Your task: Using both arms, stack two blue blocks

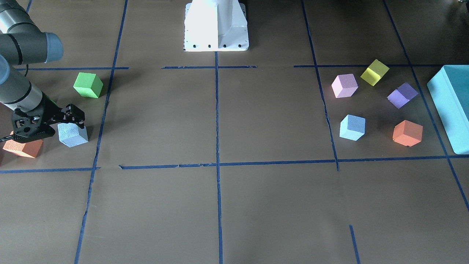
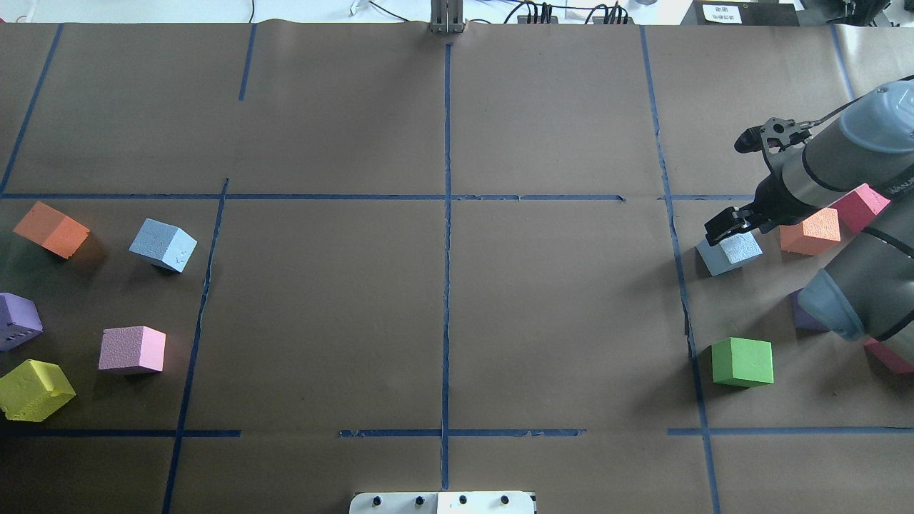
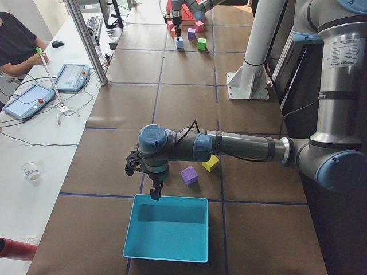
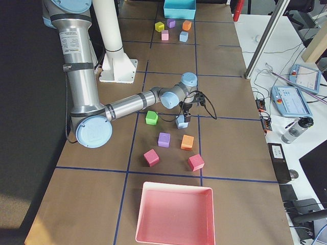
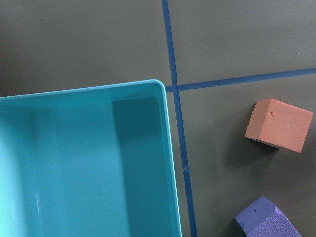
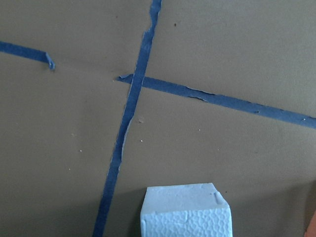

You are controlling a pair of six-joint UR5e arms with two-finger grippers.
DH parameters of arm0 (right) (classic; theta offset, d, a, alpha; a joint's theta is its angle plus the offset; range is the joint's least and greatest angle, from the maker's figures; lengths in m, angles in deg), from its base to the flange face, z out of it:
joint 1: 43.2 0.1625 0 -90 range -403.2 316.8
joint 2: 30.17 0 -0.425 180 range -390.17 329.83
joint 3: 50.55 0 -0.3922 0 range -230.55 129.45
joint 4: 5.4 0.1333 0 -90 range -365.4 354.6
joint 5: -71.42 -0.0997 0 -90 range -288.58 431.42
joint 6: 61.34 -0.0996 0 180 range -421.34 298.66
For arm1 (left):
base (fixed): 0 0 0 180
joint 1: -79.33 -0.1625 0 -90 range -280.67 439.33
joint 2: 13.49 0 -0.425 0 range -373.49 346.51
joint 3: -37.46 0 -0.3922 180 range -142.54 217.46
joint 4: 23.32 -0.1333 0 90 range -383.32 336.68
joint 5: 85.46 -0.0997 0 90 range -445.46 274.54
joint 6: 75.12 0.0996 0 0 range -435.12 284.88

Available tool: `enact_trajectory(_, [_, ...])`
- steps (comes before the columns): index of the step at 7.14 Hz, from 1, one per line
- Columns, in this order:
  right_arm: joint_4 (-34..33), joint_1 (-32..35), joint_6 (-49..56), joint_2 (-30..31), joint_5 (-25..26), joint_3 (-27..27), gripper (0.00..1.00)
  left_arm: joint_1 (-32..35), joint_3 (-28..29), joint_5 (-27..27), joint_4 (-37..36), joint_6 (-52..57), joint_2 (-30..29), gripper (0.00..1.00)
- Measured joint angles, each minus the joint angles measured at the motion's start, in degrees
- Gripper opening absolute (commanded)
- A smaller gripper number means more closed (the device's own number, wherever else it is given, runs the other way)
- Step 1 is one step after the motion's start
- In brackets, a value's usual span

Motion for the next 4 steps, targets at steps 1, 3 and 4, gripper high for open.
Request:
enact_trajectory(1, [-0.01,-0.64,0.13,-0.01,0.3,-0.66,1.0,0.0,-0.03,0.02,0.0,-0.02,0.0,1.0])
enact_trajectory(3, [0.03,-1.69,0.23,-0.08,0.55,-2.13,0.61,0.0,-0.19,0.03,0.0,-0.03,0.01,1.0])
enact_trajectory(4, [0.04,-2.02,0.17,-0.1,0.59,-2.51,0.15,0.0,-0.38,0.03,0.0,-0.04,0.04,1.0])
